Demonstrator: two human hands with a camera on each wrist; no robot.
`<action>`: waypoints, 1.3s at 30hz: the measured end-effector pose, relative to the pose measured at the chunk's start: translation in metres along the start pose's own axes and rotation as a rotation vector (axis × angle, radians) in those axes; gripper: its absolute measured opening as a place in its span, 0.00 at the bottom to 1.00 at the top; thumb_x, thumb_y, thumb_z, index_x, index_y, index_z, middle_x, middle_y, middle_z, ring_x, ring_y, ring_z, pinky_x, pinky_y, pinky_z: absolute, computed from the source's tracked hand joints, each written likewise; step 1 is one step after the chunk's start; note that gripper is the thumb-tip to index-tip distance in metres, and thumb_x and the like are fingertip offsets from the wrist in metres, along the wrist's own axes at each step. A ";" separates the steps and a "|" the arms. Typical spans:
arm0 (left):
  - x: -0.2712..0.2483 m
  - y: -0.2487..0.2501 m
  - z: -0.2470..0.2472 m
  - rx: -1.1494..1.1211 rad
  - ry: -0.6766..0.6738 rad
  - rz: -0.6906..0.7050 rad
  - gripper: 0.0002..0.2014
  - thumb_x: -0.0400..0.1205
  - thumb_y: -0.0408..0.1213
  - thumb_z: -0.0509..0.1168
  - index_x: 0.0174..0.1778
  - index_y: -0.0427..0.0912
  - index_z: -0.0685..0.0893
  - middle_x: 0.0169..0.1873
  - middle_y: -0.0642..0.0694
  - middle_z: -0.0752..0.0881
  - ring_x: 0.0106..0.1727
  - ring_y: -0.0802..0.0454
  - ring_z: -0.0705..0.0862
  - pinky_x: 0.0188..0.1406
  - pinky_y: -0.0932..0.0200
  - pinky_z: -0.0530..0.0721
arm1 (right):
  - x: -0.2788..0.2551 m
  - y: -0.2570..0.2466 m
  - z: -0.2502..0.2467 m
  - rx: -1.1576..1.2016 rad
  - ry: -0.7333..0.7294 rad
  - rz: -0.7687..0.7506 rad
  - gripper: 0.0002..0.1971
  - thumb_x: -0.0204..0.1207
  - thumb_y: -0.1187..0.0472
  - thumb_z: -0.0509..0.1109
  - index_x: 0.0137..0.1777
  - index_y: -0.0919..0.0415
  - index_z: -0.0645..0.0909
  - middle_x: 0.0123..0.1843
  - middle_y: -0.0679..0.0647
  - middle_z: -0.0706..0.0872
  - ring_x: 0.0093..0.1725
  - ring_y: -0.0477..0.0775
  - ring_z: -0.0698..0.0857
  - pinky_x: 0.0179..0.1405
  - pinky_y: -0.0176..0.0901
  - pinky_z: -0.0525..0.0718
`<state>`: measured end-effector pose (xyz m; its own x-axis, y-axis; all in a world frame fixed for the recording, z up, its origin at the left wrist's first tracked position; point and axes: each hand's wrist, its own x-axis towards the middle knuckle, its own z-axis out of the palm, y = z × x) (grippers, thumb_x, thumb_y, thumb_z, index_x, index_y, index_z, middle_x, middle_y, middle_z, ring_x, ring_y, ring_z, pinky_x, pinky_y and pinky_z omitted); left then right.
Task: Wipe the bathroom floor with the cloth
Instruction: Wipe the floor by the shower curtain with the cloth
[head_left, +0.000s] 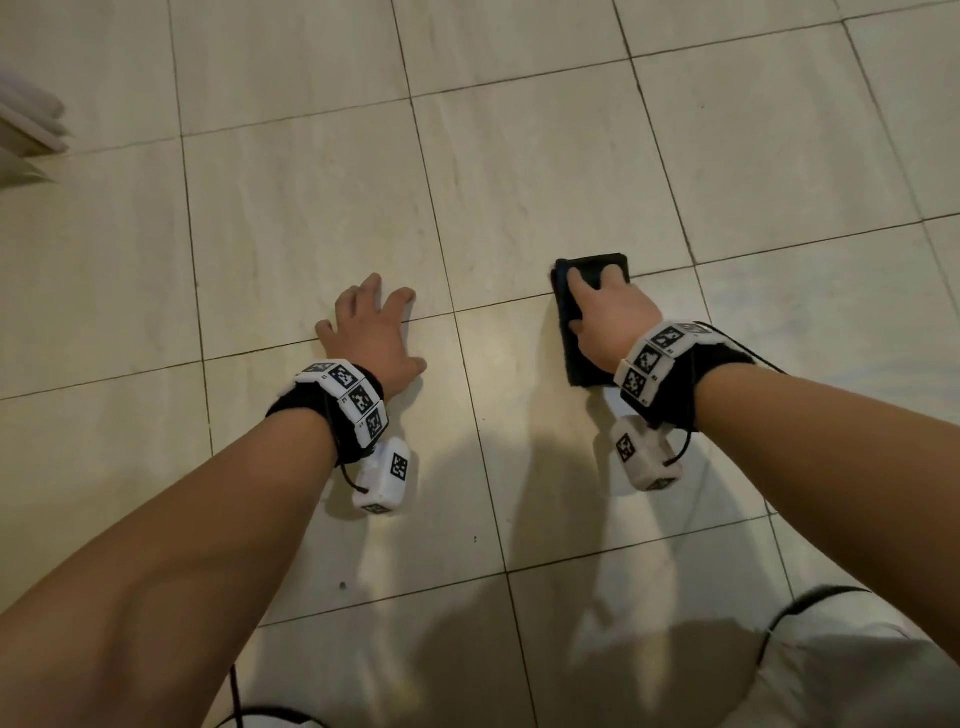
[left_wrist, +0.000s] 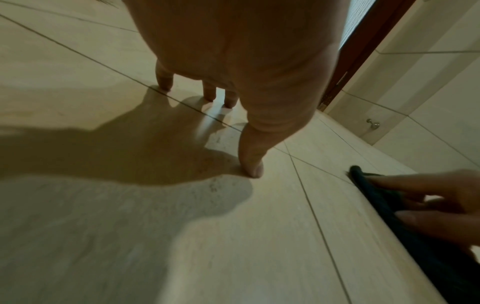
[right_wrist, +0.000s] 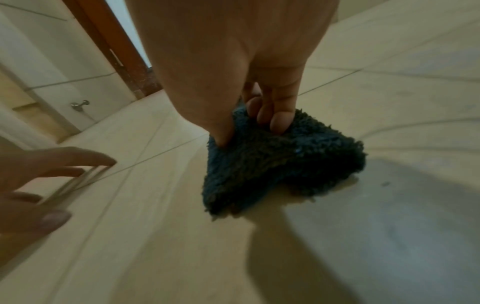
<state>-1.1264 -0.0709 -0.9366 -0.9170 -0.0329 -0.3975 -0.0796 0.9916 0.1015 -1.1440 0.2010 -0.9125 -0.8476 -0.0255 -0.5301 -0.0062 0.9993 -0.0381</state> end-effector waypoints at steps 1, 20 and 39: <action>0.000 0.000 0.000 -0.005 -0.003 0.000 0.42 0.70 0.51 0.77 0.78 0.62 0.63 0.84 0.48 0.52 0.83 0.42 0.51 0.75 0.34 0.62 | -0.001 -0.011 0.001 0.008 -0.005 -0.031 0.34 0.85 0.53 0.64 0.86 0.53 0.52 0.71 0.65 0.66 0.60 0.67 0.79 0.55 0.56 0.84; 0.003 0.014 -0.008 0.004 -0.047 -0.022 0.42 0.68 0.45 0.78 0.77 0.56 0.64 0.82 0.44 0.55 0.80 0.38 0.55 0.71 0.31 0.67 | -0.041 -0.063 0.044 0.159 -0.061 -0.132 0.38 0.82 0.50 0.68 0.86 0.43 0.51 0.74 0.59 0.64 0.68 0.61 0.72 0.54 0.53 0.82; -0.001 0.004 -0.008 -0.013 -0.095 -0.013 0.43 0.74 0.50 0.75 0.83 0.58 0.59 0.86 0.46 0.48 0.85 0.40 0.48 0.77 0.32 0.62 | -0.046 0.091 0.025 0.267 -0.014 0.193 0.39 0.78 0.55 0.74 0.84 0.42 0.57 0.74 0.63 0.69 0.64 0.69 0.81 0.63 0.59 0.82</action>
<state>-1.1287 -0.0684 -0.9281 -0.8749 -0.0330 -0.4832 -0.0966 0.9895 0.1072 -1.0925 0.2923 -0.9124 -0.8124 0.1617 -0.5603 0.2951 0.9427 -0.1559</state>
